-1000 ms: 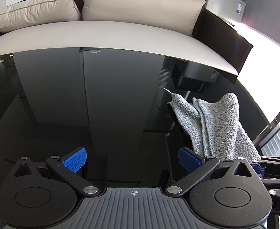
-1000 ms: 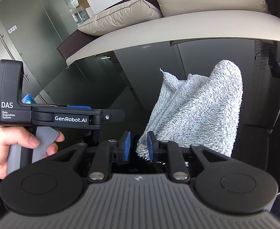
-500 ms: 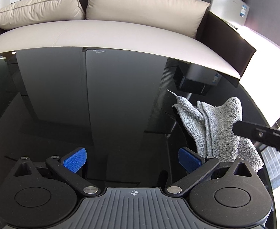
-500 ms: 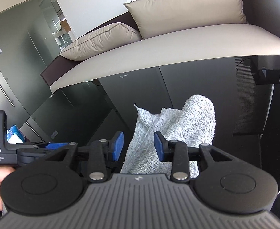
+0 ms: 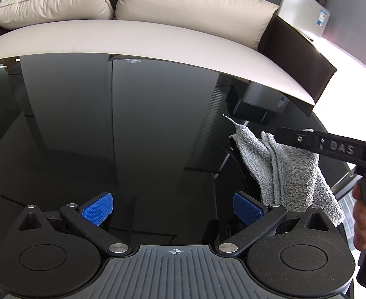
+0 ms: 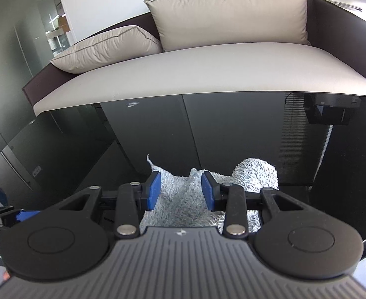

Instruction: Fold towel

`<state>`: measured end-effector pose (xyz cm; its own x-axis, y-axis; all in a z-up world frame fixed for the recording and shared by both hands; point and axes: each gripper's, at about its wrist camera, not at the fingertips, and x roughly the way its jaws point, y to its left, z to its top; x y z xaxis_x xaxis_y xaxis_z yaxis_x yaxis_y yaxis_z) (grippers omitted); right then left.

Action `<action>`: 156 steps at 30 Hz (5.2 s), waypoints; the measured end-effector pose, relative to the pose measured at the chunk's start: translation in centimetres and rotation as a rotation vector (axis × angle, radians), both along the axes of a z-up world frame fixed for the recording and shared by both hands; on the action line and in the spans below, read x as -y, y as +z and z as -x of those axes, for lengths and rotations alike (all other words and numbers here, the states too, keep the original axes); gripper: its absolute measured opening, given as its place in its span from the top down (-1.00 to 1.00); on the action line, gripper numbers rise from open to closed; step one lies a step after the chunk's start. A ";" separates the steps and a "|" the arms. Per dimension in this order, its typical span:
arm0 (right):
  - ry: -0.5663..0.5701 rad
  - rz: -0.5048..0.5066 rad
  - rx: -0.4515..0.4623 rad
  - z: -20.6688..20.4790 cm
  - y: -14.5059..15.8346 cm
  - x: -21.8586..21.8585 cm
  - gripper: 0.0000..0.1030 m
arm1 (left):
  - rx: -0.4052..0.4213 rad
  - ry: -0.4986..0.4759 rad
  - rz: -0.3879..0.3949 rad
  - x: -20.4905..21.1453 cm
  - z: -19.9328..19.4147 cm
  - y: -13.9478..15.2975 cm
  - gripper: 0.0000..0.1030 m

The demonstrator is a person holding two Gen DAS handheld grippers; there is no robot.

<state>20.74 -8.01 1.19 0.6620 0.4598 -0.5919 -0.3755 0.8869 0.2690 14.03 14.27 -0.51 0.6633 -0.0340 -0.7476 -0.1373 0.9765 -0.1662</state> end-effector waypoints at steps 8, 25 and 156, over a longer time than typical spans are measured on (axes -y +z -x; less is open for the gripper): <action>-0.031 0.071 -0.014 -1.3 -1.0 -1.0 0.27 | 0.004 -0.001 0.011 -0.2 0.0 0.2 -0.98; -0.022 0.125 0.004 -1.2 -2.7 -1.3 0.90 | 0.002 -0.025 0.007 0.7 -0.1 0.2 -0.98; 0.126 0.311 0.133 5.9 -2.0 -1.5 0.08 | 0.023 -0.026 -0.001 1.4 -0.1 0.9 -0.98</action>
<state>14.83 -6.46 -0.86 0.6919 0.3542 -0.6292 -0.5008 0.8631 -0.0648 14.10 12.87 0.41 0.6789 -0.0506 -0.7324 -0.1083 0.9798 -0.1680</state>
